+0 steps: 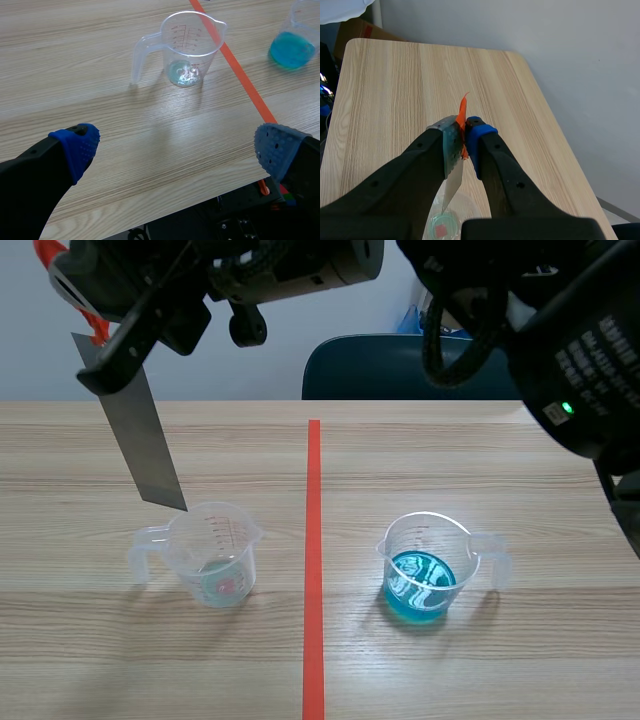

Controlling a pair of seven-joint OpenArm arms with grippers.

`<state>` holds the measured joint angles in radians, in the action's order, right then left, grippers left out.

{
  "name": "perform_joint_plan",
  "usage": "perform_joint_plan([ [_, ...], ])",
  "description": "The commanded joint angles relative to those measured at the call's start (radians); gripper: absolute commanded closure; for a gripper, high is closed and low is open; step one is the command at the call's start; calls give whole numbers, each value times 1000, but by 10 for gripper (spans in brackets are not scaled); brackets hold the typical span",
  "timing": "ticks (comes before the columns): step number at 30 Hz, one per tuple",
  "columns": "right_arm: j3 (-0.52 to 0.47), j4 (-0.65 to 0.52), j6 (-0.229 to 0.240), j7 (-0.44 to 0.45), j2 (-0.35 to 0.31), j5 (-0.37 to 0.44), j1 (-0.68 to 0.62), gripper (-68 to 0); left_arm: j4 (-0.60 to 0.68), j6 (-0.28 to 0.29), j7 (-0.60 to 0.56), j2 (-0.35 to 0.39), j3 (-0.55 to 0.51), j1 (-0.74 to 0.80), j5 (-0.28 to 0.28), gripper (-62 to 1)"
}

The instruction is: Do the redox reaction experiment

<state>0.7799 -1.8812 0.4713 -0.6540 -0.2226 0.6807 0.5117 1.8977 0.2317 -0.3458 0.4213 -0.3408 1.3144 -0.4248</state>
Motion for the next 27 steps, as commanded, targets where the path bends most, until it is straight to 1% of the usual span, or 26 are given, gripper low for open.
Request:
perform_joint_plan([
  [1,-10,-11,-4,13,1,4,14,-8,19,-1,-13,-2,-4,2,-5,-623],
  [8,-10,-11,-4,13,-3,5,14,-8,19,-1,-14,-2,-4,2,-5,-623],
  [19,-14,-11,-3,34,-58,5,14,-8,19,-1,-13,-3,-4,2,-5,-623],
  [23,-64,-26,-3,42,-82,8,-12,-8,19,-1,-13,-2,-4,2,-5,-623],
  [27,-126,-58,1,71,-138,8,-51,-8,19,-1,-13,-3,-4,2,-5,-623],
])
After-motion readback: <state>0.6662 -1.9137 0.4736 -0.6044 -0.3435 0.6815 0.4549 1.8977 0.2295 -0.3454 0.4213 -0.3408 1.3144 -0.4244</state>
